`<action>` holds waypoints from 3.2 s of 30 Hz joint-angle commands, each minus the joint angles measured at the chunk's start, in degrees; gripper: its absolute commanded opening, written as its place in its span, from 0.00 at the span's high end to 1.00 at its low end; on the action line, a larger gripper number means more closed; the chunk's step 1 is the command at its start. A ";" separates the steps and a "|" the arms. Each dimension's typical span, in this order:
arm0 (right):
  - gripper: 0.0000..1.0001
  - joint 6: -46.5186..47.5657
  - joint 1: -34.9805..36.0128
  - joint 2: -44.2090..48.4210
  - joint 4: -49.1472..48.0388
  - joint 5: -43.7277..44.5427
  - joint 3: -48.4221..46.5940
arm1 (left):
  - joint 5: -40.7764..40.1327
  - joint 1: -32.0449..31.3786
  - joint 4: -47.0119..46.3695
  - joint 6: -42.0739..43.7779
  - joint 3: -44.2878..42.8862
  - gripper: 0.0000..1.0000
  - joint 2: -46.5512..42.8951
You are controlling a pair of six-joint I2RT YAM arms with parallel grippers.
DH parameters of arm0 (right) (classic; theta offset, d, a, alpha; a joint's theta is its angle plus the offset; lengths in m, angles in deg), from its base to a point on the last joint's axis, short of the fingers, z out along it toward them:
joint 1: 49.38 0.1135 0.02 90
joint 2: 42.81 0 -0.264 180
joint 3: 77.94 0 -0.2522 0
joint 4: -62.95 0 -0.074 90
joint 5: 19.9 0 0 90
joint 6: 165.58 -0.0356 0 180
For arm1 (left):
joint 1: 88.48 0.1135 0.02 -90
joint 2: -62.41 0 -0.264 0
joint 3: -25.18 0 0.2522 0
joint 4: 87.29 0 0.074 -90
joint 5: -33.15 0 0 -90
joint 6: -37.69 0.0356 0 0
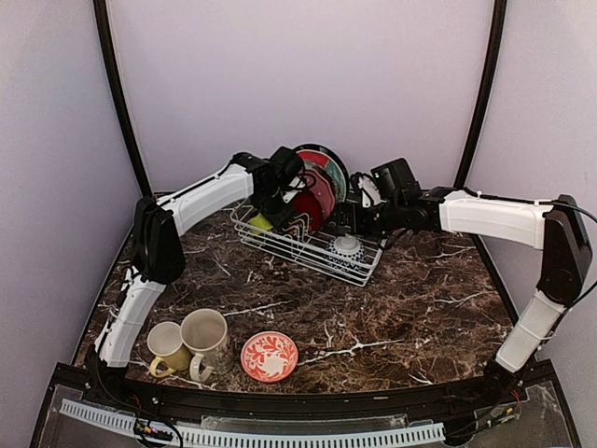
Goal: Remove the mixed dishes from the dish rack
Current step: Grab the bowl from the dish rack, then pass from the left arm to the right, then place the bowl in the bowl.
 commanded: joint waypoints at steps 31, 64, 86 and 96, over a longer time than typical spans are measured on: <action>0.01 0.11 1.10 5.29 -12.89 -7.40 6.37 | 40.45 1.90 -22.73 -29.51 29.41 0.75 -37.94; 1.00 -2.96 4.27 9.28 -23.30 -13.41 11.86 | 60.19 1.17 -63.13 -54.49 72.54 0.49 -56.02; 1.00 16.94 23.03 -6.16 26.08 -3.32 -11.05 | 11.72 3.89 -29.29 -27.11 73.47 0.01 -79.19; 1.00 18.67 30.11 -17.43 34.17 0.07 -22.56 | 13.52 3.89 -30.12 -27.14 73.10 0.01 -78.18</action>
